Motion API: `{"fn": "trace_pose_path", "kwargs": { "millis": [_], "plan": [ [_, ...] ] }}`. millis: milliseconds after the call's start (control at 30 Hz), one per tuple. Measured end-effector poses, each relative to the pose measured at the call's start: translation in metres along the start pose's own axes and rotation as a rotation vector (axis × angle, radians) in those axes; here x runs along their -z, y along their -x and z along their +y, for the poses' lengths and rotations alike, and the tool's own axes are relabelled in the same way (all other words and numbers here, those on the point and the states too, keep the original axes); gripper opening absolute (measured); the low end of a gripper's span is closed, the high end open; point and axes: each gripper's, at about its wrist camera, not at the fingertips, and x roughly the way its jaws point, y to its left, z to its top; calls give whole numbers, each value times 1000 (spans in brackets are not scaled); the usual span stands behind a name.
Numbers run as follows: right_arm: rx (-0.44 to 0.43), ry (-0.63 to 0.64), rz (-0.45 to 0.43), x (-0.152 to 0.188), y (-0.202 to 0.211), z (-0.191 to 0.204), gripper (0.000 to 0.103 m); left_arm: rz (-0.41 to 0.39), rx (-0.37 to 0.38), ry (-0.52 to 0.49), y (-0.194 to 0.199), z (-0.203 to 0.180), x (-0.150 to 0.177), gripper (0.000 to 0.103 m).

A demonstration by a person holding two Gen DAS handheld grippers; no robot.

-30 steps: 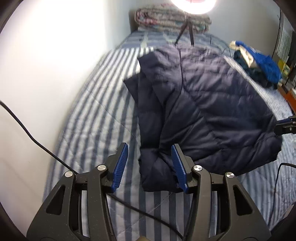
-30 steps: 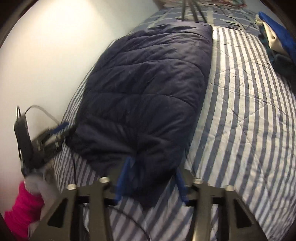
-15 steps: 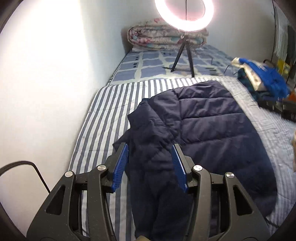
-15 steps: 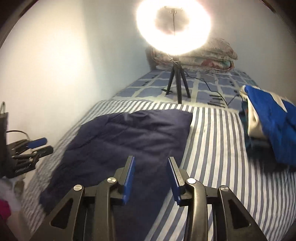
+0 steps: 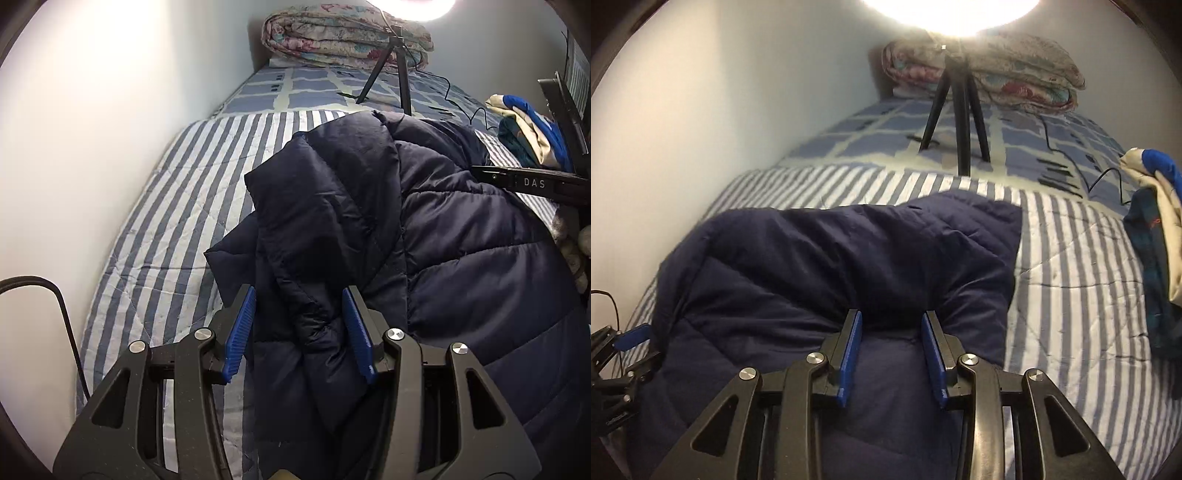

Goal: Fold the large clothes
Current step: 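Move both tools to the jacket's long side edge and grasp it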

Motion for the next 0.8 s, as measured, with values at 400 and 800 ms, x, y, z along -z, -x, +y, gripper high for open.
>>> {"fn": "trace_pose_path", "kwargs": {
  "millis": [400,800],
  "plan": [
    [-185,-55,-108,47,108,-36,79,73,267,198,43,64,-6,78],
    [-350,-320,30,123,93,-90,98,239,573,584,-18,116,13,78]
  ]
}}
